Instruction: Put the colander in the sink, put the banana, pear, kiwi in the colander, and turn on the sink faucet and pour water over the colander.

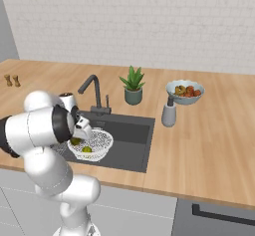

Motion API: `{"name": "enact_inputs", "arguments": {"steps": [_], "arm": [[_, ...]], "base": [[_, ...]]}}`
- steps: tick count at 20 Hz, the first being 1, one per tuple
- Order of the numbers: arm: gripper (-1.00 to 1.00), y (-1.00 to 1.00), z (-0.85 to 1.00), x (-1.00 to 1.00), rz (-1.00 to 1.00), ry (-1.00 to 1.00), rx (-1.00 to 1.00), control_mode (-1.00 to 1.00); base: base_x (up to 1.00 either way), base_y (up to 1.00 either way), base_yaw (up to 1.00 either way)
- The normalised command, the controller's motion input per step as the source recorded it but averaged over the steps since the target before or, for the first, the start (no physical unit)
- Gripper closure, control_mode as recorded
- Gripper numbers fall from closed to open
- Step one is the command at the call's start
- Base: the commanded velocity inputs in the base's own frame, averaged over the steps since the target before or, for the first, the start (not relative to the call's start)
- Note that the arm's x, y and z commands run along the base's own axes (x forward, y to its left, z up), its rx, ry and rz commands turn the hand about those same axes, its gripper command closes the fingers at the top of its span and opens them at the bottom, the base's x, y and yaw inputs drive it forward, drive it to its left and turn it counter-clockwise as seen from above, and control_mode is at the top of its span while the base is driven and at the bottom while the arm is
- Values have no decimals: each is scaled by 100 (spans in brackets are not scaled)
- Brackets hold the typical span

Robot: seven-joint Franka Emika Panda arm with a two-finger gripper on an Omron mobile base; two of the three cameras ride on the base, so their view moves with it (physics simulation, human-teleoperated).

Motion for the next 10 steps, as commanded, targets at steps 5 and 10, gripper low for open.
{"name": "enact_inputs", "arguments": {"steps": [5, 10], "arm": [[100, 0, -35, 20, 0, 2, 0, -100], [100, 0, -19, 17, 0, 2, 0, -100]], "base": [[0, 0, 0], [0, 0, 0]]}}
